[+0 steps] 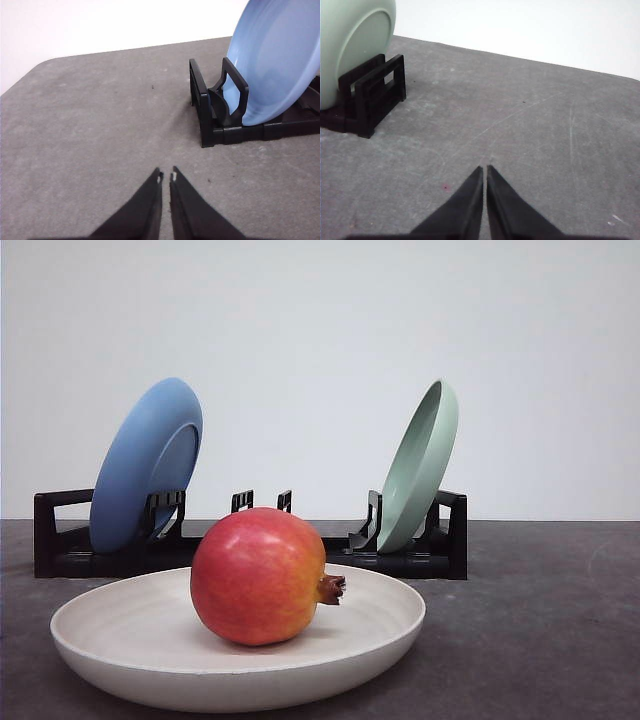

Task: Place pomegranate in white plate

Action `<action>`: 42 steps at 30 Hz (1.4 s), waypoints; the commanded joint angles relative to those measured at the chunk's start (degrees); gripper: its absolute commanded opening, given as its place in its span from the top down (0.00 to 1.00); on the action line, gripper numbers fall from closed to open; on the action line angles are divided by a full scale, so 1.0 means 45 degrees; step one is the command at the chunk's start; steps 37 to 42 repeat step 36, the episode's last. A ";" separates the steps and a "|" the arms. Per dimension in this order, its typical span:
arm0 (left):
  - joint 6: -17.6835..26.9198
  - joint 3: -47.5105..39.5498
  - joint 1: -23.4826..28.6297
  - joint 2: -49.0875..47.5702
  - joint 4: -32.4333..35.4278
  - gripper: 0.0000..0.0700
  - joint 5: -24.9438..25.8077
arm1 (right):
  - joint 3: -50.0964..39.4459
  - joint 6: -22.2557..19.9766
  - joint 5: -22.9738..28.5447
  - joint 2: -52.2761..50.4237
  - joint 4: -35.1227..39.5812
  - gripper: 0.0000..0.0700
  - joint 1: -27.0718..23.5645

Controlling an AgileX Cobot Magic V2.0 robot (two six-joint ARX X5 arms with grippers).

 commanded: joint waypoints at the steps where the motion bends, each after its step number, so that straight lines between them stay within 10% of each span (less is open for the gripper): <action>1: -0.0034 -0.0117 0.0034 -0.0005 0.0000 0.99 -0.0015 | -0.0073 0.0078 0.0000 -0.0019 0.0044 0.99 -0.0015; 42: -0.0034 -0.0117 0.0034 -0.0005 0.0000 0.99 -0.0015 | -0.0073 0.0078 0.0000 -0.0019 0.0039 0.99 -0.0015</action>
